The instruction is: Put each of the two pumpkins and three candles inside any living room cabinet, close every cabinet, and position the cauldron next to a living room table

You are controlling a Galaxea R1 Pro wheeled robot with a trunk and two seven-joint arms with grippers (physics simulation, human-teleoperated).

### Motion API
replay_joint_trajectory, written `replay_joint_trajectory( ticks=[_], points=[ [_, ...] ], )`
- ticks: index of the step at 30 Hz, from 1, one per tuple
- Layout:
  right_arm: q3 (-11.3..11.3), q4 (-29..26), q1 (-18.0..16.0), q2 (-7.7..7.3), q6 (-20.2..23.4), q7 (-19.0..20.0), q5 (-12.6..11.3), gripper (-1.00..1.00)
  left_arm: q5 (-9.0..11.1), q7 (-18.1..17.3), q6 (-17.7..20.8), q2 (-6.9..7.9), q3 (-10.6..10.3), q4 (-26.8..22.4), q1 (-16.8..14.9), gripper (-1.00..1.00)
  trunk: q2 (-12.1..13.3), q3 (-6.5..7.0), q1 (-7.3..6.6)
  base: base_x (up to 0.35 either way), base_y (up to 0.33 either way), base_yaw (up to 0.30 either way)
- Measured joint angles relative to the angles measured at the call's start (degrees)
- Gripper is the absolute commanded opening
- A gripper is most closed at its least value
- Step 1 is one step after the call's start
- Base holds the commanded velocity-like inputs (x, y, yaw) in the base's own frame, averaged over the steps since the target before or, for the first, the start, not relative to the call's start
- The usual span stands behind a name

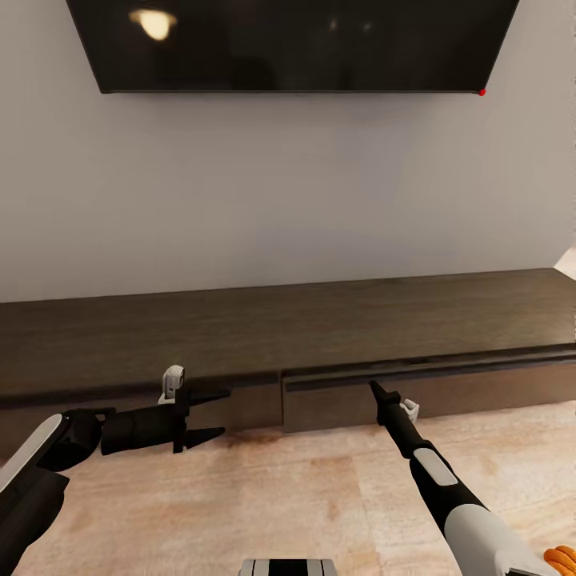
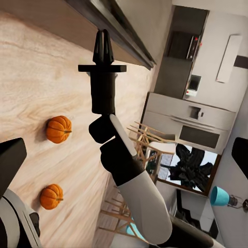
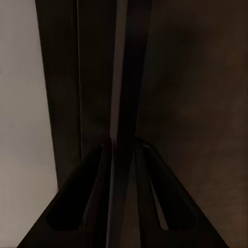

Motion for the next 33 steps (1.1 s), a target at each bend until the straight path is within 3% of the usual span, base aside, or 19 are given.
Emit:
replay_joint_trajectory(
  ticks=[33],
  points=[
    [-0.5, -0.1, 0.0, -1.0, 0.2, -0.4, -0.7, -1.0, 0.0, 0.0, 0.0, 0.0, 0.1, 0.0, 0.0, 1.0, 0.0, 0.0, 0.01, -0.213, 0.0, 0.0]
  ],
)
